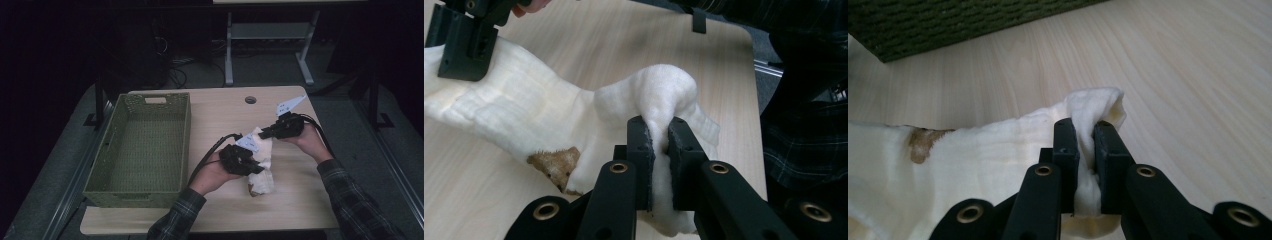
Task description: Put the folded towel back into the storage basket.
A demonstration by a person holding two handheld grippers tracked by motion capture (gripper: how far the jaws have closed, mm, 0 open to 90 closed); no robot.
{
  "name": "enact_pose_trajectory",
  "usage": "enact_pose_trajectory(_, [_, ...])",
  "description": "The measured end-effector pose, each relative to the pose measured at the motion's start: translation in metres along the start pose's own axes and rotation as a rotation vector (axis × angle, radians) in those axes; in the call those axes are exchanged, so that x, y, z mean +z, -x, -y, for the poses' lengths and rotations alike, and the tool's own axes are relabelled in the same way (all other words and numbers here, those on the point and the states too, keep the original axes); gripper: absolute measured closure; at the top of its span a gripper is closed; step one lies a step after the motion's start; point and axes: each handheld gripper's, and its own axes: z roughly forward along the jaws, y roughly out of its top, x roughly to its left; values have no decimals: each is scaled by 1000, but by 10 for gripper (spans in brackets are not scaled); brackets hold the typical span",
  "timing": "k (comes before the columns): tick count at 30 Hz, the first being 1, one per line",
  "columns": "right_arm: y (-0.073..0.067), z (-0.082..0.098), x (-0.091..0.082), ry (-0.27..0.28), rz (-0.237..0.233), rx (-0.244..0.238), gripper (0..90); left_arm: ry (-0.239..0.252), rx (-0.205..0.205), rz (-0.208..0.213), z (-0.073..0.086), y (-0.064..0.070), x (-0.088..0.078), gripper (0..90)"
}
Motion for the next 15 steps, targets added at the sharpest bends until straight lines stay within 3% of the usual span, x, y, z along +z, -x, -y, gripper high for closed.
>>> enact_pose_trajectory(15, [1, -37, 0, 27, -1, -14, 819, 8, 7, -31, -14, -8, -43, 817])
